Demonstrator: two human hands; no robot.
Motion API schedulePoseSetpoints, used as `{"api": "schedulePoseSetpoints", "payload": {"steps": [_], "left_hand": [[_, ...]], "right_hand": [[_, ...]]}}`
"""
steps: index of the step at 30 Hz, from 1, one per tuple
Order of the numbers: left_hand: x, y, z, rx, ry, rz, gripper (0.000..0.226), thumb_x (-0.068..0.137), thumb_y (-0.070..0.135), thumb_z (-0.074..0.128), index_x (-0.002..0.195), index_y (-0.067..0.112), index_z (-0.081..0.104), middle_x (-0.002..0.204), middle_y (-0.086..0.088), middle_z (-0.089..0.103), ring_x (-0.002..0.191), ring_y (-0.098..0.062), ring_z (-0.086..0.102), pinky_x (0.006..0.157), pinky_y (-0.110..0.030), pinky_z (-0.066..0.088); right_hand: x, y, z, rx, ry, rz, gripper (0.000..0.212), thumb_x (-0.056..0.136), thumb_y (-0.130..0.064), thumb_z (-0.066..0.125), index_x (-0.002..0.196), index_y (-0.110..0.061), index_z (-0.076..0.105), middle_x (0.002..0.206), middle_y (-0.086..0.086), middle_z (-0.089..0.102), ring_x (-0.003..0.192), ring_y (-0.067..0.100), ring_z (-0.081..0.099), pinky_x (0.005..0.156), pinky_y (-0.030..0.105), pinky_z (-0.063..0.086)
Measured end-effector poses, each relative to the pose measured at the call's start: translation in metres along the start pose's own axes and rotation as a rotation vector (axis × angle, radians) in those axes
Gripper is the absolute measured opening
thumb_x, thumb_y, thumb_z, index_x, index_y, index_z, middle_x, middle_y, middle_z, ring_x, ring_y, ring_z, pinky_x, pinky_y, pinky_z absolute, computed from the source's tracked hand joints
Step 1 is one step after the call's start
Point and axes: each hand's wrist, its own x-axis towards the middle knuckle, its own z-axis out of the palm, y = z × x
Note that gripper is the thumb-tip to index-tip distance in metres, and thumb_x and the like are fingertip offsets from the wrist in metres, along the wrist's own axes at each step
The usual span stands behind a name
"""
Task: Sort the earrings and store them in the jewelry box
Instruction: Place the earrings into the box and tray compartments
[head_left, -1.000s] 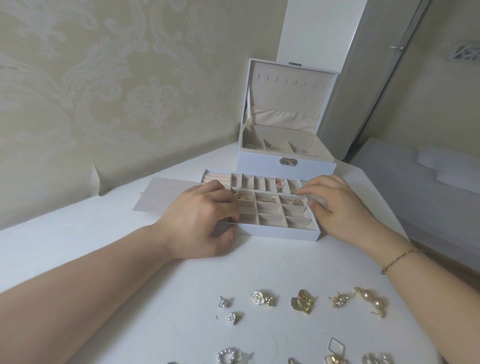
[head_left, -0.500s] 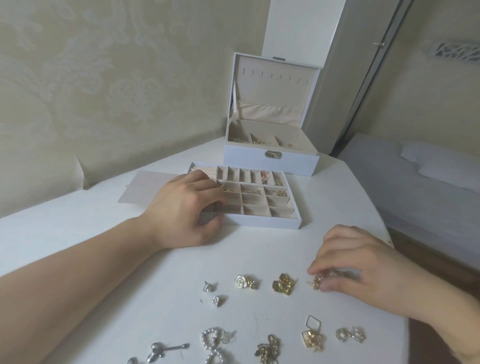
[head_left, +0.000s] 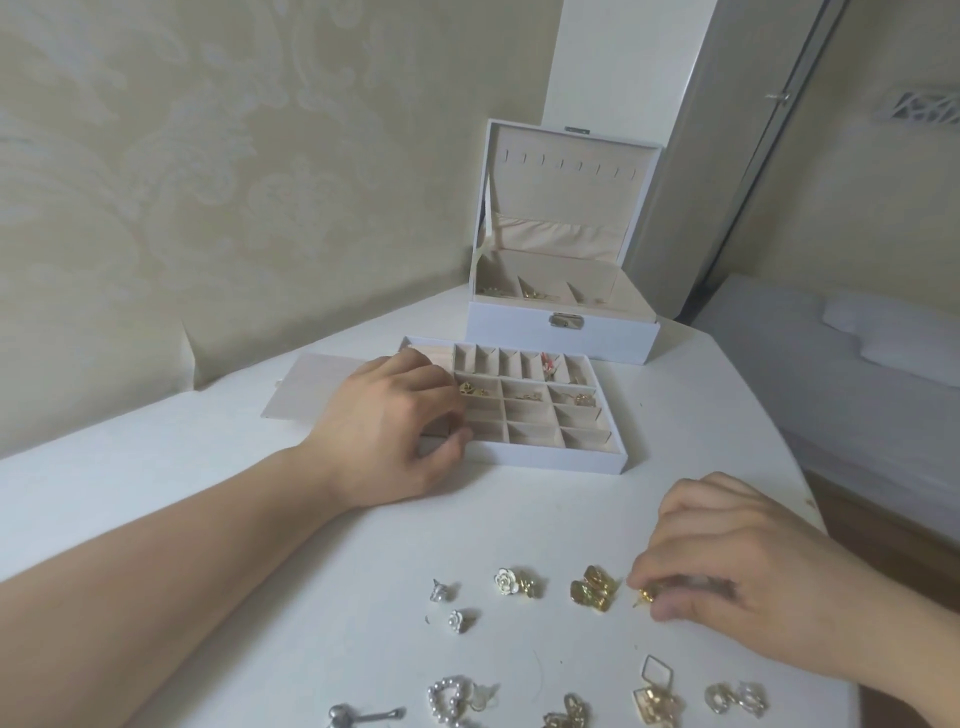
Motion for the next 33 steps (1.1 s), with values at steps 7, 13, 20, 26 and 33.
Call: {"api": "schedulePoseSetpoints", "payload": {"steps": [7, 13, 20, 26, 33], "left_hand": [[0.0, 0.002, 0.001, -0.013, -0.021, 0.084, 0.02, 0.085, 0.038, 0.057, 0.081, 0.022, 0.067, 0.087, 0.007, 0.066, 0.085, -0.022, 0.057, 0.072, -0.032, 0.048], [0.0, 0.002, 0.003, -0.02, -0.02, 0.096, 0.016, 0.082, 0.035, 0.061, 0.079, 0.021, 0.068, 0.087, 0.006, 0.066, 0.085, -0.023, 0.059, 0.072, -0.033, 0.048], [0.0, 0.0, 0.004, -0.039, -0.023, 0.1, 0.013, 0.081, 0.033, 0.064, 0.079, 0.021, 0.068, 0.088, 0.006, 0.067, 0.085, -0.023, 0.059, 0.072, -0.034, 0.049], [0.0, -0.001, 0.003, -0.046, -0.034, 0.096, 0.011, 0.079, 0.032, 0.065, 0.079, 0.021, 0.067, 0.088, 0.006, 0.067, 0.085, -0.023, 0.059, 0.071, -0.035, 0.049], [-0.001, -0.001, 0.003, -0.05, -0.045, 0.09, 0.012, 0.08, 0.032, 0.063, 0.079, 0.021, 0.067, 0.088, 0.007, 0.066, 0.086, -0.023, 0.059, 0.072, -0.034, 0.049]], "right_hand": [[0.013, 0.015, -0.006, 0.001, 0.058, 0.026, 0.01, 0.086, -0.05, 0.057, 0.09, -0.041, 0.06, 0.078, -0.031, 0.052, 0.087, -0.008, 0.046, 0.079, 0.019, 0.035], [0.099, 0.057, -0.024, 0.213, 0.291, 0.292, 0.024, 0.079, -0.025, 0.077, 0.081, -0.046, 0.066, 0.079, -0.013, 0.065, 0.083, 0.006, 0.056, 0.079, 0.017, 0.042], [0.177, 0.093, -0.006, -0.042, 0.185, 0.298, 0.012, 0.087, -0.025, 0.069, 0.097, -0.033, 0.071, 0.084, -0.019, 0.066, 0.094, 0.011, 0.05, 0.088, 0.036, 0.043], [0.179, 0.098, 0.007, -0.137, 0.086, 0.299, 0.017, 0.086, -0.026, 0.065, 0.096, -0.04, 0.069, 0.091, -0.009, 0.058, 0.096, 0.016, 0.052, 0.086, 0.034, 0.042], [0.171, 0.105, 0.007, -0.012, 0.12, 0.316, 0.041, 0.083, -0.005, 0.058, 0.087, -0.045, 0.068, 0.096, -0.006, 0.064, 0.102, 0.019, 0.055, 0.095, 0.039, 0.045]]}}
